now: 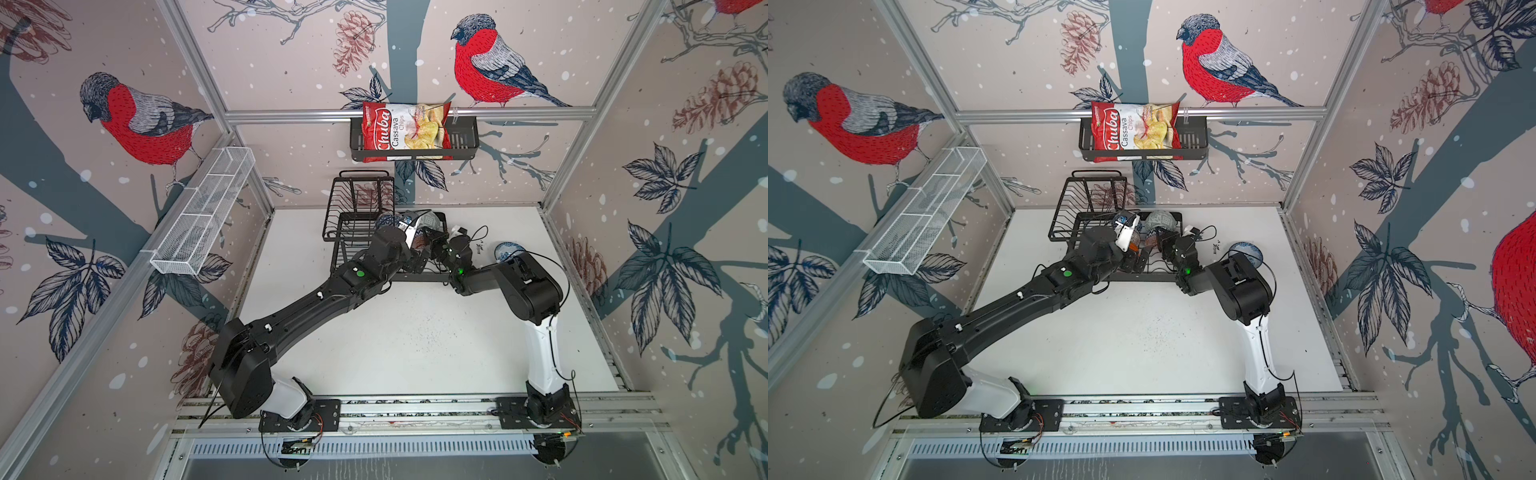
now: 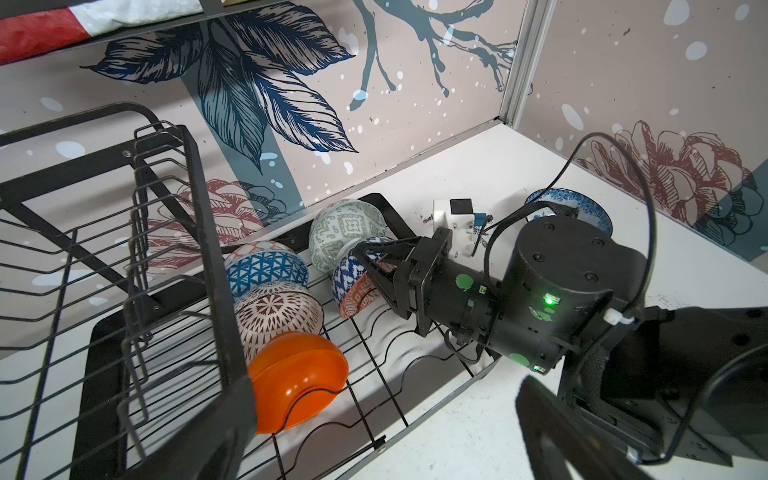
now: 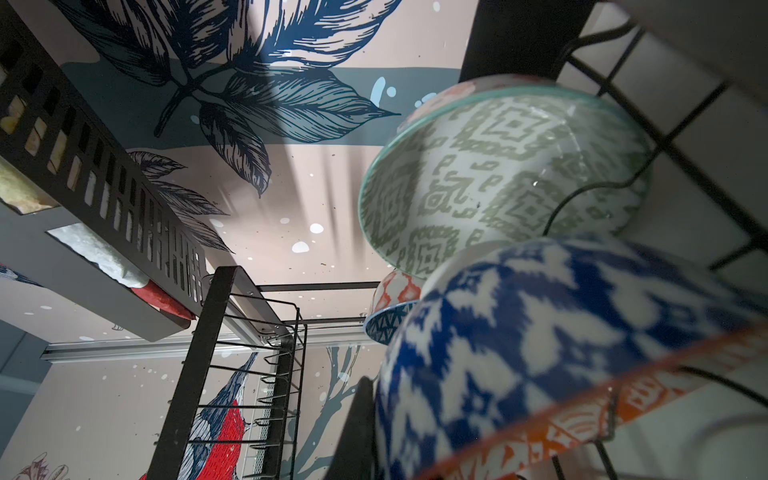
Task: Load the bowls into the dish rack
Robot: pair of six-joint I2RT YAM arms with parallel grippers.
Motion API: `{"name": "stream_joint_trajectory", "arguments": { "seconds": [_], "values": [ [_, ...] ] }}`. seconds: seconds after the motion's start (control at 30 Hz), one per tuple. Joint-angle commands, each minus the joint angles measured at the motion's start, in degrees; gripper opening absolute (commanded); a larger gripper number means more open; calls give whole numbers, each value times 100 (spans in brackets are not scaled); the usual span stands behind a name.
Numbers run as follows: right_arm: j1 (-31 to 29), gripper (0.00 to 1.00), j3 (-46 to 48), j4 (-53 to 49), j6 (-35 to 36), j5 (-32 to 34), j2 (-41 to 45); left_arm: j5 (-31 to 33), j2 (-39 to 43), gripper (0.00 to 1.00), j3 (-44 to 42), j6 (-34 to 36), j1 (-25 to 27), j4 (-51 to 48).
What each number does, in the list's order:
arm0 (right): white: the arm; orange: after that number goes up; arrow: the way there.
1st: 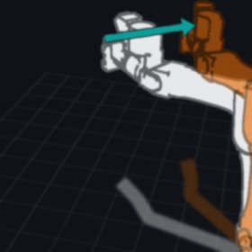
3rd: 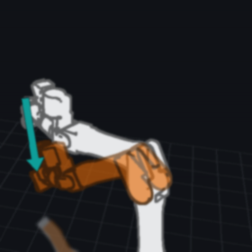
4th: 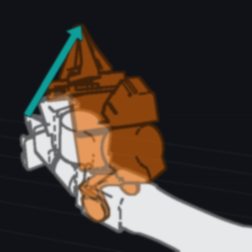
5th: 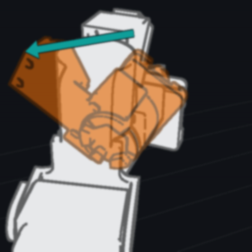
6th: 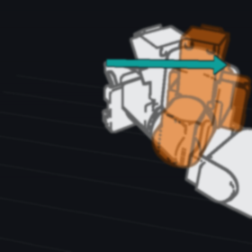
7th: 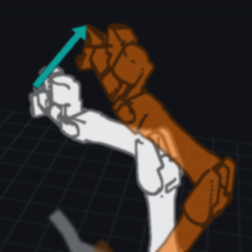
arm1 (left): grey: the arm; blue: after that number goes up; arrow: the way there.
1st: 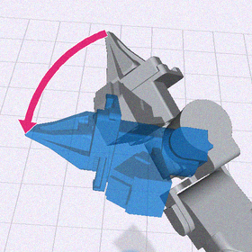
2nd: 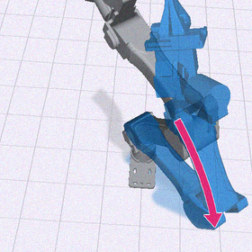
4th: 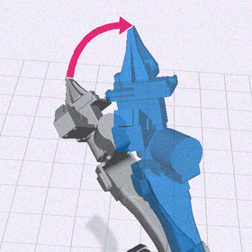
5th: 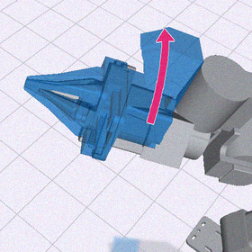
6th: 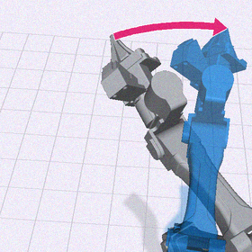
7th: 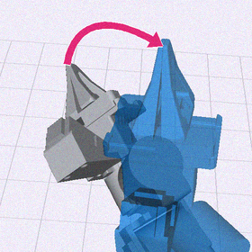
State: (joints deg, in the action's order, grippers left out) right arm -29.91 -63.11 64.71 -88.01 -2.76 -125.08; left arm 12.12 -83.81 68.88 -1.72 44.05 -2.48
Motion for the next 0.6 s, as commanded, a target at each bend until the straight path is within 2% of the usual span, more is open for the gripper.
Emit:
{"name": "stream_joint_trajectory", "arguments": {
  "seconds": [0.0, 0.2, 0.57],
  "values": [
    [-7, 6, -65, -68, -94, -176, 27, 23, 14, 98, 9, -75, -2, 64],
    [-15, 12, -9, -160, -89, -125, 113, 50, -13, 98, 20, -84, -2, 39],
    [-8, 15, 36, -177, -164, -122, 150, 70, -13, 98, 31, -92, 0, 37]
  ]
}}
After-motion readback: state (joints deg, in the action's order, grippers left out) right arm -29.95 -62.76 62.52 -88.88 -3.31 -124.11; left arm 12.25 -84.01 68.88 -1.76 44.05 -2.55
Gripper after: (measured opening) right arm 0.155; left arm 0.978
